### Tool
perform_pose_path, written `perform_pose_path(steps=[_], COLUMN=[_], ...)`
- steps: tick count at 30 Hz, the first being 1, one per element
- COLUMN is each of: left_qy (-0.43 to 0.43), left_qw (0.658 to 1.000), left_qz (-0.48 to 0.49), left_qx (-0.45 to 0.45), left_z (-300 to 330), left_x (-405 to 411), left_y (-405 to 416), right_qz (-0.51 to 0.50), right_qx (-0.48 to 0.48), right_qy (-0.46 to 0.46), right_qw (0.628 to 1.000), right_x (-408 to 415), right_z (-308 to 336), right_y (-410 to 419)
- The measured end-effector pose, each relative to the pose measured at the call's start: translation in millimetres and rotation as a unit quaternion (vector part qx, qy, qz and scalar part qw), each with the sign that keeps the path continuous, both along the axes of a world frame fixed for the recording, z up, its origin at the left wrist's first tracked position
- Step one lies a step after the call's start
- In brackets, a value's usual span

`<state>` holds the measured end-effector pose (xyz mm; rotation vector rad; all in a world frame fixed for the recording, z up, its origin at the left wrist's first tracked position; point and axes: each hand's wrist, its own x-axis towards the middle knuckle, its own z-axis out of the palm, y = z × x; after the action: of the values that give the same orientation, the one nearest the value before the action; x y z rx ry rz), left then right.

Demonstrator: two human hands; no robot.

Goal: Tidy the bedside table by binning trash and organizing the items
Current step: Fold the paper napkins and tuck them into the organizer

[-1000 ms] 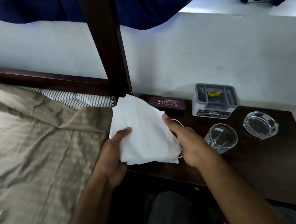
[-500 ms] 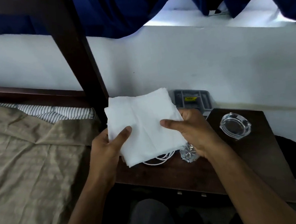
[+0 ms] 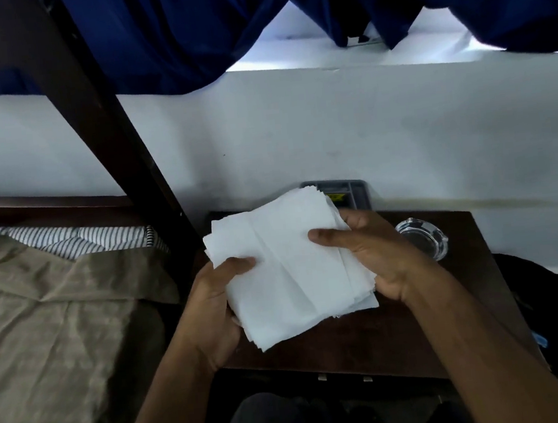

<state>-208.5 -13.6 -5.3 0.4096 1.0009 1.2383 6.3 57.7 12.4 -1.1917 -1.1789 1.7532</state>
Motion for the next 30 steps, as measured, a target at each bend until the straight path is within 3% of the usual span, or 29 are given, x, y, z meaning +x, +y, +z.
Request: perform_pose_path(steps=[3,5,8,12,15,20,25,27,30], left_qy=[0.142,0.167,0.083,-0.024,-0.020,0.119,0.250,0.219,0.108], left_qw=[0.988,0.983,0.995,0.999,0.999,0.991,0.957,0.964,0.985], left_qz=[0.057,0.074,0.042,0.005,0.001,0.057,0.111,0.111,0.120], left_qx=[0.000,-0.016,-0.030,-0.031,-0.033,0.001,0.093,0.098,0.060], left_z=[5.5,8.3,11.9,12.9,12.3,14.7,23.0,23.6,24.8], left_x=[8.3,8.4,4.9,0.6,0.0,4.6,30.2,30.0,15.6], left_y=[3.3,6.1,7.2,4.7,4.2,7.1,7.8,7.2,6.2], right_qz=[-0.015,-0.021,-0.024,-0.003,0.001,-0.060,-0.122,-0.131,-0.121], right_qx=[0.040,0.031,0.000,-0.064,-0.058,0.038,0.268,0.289,0.223], right_qy=[-0.034,-0.035,-0.030,0.050,0.046,-0.038,-0.192,-0.199,-0.129], right_qw=[0.999,0.999,0.999,0.997,0.997,0.997,0.936,0.927,0.959], right_x=[-5.5,-7.2,-3.6,0.1,-0.7,-13.0,-41.2,-46.9,-36.1], right_z=[0.4,0.4,-0.1,2.7,2.3,4.4,6.2,8.6,14.9], right_y=[-0.9,0.2,3.7,6.6,8.9,5.3,-10.0,-16.2,-12.7])
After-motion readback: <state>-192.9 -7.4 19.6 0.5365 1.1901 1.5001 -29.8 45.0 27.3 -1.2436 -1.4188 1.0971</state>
